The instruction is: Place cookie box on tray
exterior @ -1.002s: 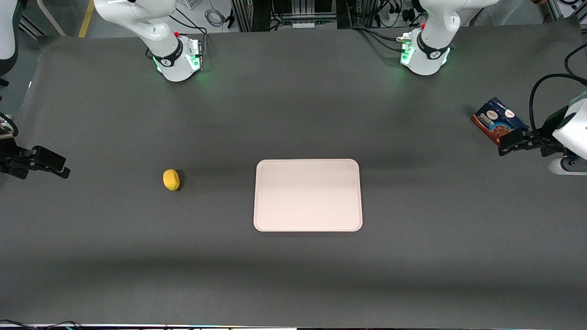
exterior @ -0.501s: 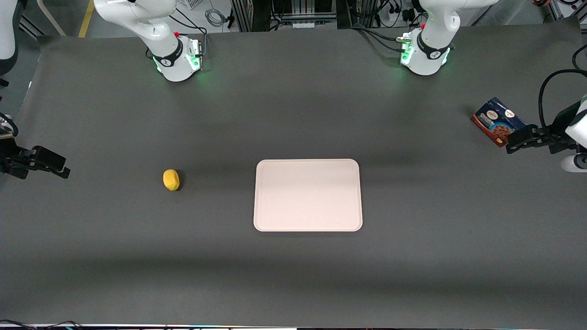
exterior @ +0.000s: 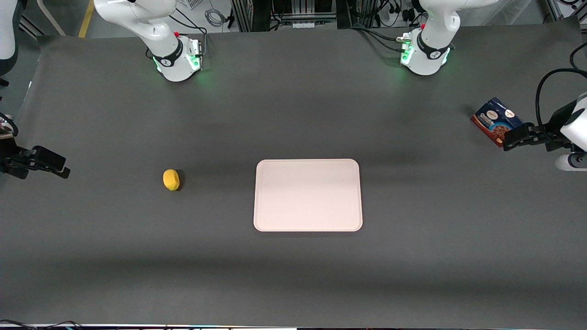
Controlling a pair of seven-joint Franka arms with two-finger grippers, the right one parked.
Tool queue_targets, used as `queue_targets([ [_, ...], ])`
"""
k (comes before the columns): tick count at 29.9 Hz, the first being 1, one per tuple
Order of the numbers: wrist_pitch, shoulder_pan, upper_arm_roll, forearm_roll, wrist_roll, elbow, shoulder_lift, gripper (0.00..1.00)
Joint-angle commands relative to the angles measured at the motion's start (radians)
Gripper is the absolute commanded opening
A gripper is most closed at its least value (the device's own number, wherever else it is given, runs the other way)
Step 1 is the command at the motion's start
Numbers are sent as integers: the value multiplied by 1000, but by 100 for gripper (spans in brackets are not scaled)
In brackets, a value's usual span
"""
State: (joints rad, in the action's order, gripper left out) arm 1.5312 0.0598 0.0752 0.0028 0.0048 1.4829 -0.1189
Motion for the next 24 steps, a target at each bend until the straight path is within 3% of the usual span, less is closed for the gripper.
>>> queue_targets([
  [1, -43, 3, -5, -4, 5, -18, 2, 100],
  [8, -98, 2, -77, 8, -97, -13, 21, 100],
  [14, -175, 0, -143, 8, -314, 3, 36, 100],
  [19, -165, 2, -198, 19, -318, 52, 48, 100],
  [24, -34, 3, -199, 106, -215, 210, 134, 100],
])
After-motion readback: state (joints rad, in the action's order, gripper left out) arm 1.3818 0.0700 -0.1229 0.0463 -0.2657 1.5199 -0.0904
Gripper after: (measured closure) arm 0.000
